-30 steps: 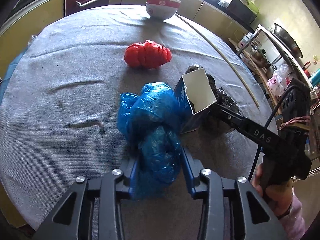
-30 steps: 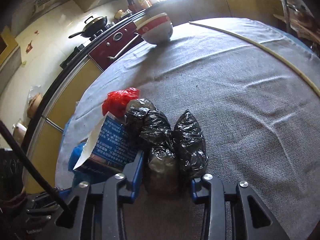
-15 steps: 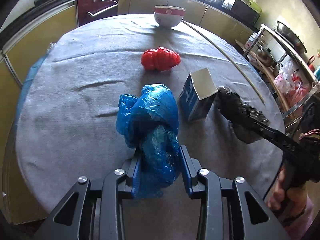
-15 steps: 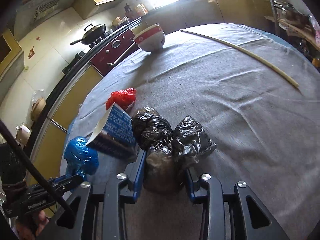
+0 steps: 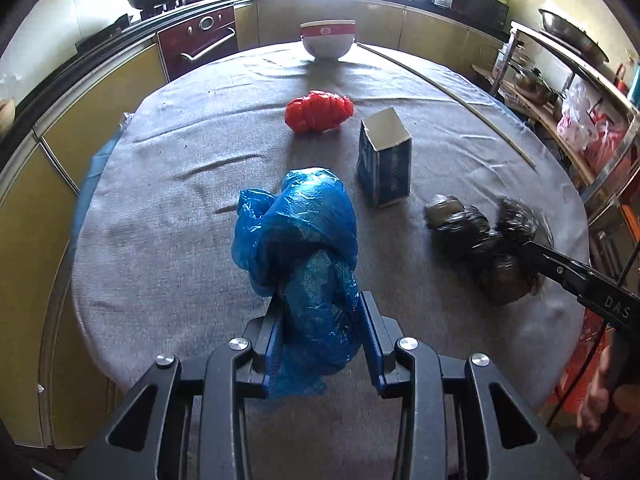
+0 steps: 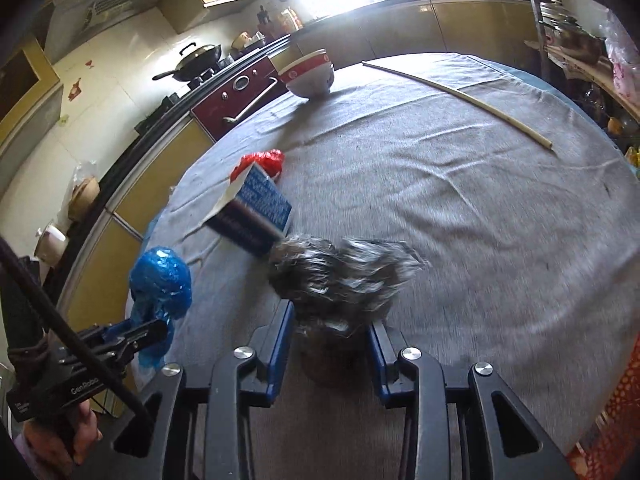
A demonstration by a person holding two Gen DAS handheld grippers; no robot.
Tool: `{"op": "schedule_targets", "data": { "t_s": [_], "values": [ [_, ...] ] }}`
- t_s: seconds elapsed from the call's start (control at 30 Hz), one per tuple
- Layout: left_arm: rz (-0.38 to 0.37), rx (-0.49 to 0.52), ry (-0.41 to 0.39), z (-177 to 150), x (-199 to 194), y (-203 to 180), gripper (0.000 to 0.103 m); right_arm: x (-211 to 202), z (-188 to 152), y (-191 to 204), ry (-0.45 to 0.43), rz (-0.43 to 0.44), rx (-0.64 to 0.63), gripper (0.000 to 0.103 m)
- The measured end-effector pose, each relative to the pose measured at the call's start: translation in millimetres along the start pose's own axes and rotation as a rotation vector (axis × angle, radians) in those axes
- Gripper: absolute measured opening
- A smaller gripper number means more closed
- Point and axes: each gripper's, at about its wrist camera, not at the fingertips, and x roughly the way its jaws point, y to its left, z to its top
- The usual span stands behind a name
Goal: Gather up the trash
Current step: 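Lift the blue bag and black bags and carry them toward the red basket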
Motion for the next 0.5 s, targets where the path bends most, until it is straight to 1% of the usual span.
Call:
{"op": "schedule_targets", "data": {
  "t_s": [0.1,0.23,0.3,0.33,0.37,0.4,0.43,0.47,0.5],
  "values": [
    [0.009,0.010,0.001,-6,0,-3,0.037,-4,-9,1,0.009,0.001,-0.001,0.037],
    [0.000,0.005,0.014,-11,2,-3,0.038,-5,-17,6,0.031,0.000,-0.016,0.037],
    [-0.014,0.004,0.013,-13,0,-2,0.040,-6,-18,8,0.033,0.007,-0.014,0.038],
    [-0.024,0.001,0.010,-13,-1,0,0.042,-8,-17,7,0.032,0.007,-0.009,0.040],
    [-0.032,-0.003,0.006,-13,-3,1,0.046,-10,-17,6,0.028,0.006,0.003,0.045],
    [-0.040,-0.007,0.002,-13,-5,3,0.052,-12,-16,4,0.028,0.008,0.017,0.061],
    [-0.055,-0.013,-0.004,-13,-7,5,0.056,-13,-15,3,0.023,0.009,0.028,0.066],
    [-0.068,-0.022,-0.012,-13,-9,8,0.061,-16,-14,2,0.008,0.009,0.039,0.066],
    [-0.081,-0.029,-0.020,-13,-11,10,0.062,-19,-12,0,-0.006,0.006,0.046,0.066]
  ]
}}
